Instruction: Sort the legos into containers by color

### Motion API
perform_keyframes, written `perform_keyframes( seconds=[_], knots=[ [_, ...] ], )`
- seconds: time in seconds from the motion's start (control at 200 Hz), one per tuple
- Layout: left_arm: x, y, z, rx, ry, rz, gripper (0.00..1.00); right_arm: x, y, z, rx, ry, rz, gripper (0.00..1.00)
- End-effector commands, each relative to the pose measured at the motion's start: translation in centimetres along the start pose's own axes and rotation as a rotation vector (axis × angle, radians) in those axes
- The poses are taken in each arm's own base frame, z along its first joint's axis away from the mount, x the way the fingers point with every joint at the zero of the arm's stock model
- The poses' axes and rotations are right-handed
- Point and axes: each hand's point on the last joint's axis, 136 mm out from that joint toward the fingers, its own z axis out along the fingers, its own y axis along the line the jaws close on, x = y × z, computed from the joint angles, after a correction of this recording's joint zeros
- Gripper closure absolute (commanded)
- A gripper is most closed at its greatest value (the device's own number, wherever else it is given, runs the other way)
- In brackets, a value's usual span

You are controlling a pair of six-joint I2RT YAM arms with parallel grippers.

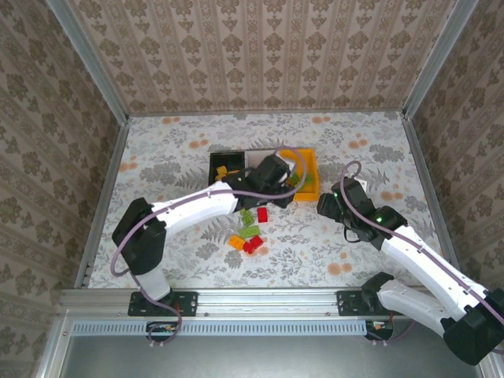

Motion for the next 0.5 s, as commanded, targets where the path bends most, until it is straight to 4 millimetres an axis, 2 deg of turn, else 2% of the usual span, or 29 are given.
perform_keyframes(
  seconds=[0.0, 0.155, 0.205, 0.275, 0.37, 0.495],
  knots=[
    [-2.5, -0.4, 2.5, 0.077, -0.023, -0.056, 0.81, 0.3, -1.2, -0.2, 0.042, 0.0, 0.018, 0.21],
    [-4.9, 0.6, 5.9, 0.071, -0.009, -0.082, 0.78, 0.6, -1.3, -0.2, 0.036, 0.006, 0.024, 0.21],
    [-5.5, 0.9, 6.6, 0.065, -0.007, -0.09, 0.73, 0.5, -1.3, -0.3, 0.033, 0.006, 0.025, 0.21],
    [-6.0, 1.3, 7.1, 0.057, -0.008, -0.103, 0.59, 0.6, -1.2, -0.3, 0.027, 0.008, 0.024, 0.21],
    [-7.1, 1.3, 6.6, 0.07, -0.031, -0.125, 0.44, 0.8, -0.8, -0.1, 0.011, 0.023, 0.017, 0.21],
    [-8.3, 0.7, 3.9, 0.097, -0.082, -0.131, 0.28, 0.9, -0.1, 0.3, -0.012, 0.041, 0.008, 0.2]
  ],
)
